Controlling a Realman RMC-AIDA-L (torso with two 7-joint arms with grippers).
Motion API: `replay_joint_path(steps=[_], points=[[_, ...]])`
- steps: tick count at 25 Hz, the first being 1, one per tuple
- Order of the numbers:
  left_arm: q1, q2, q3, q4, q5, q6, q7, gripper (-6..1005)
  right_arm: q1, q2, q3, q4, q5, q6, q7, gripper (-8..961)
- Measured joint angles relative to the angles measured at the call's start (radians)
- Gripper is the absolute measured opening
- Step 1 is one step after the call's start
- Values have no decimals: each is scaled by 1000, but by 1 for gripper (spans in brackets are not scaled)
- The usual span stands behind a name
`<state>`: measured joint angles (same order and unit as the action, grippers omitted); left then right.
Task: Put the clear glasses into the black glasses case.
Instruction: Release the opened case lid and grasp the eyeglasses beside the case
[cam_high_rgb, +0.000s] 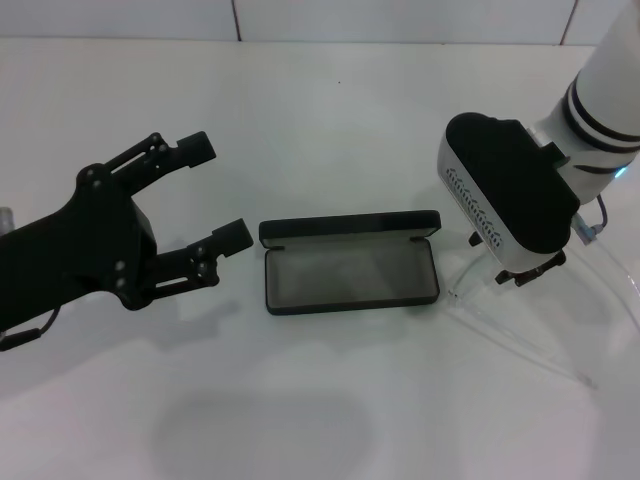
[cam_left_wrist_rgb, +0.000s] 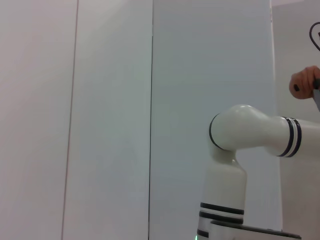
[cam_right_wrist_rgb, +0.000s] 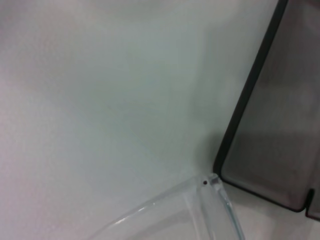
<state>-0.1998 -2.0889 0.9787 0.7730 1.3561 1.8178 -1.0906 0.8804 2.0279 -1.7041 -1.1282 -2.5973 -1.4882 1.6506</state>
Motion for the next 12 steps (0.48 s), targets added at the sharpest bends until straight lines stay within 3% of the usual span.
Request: replay_joint_path(steps=[12], points=[[-11,0,-2,-11,0,-1,0,894,4,0,0,15,-8,24,-7,472]])
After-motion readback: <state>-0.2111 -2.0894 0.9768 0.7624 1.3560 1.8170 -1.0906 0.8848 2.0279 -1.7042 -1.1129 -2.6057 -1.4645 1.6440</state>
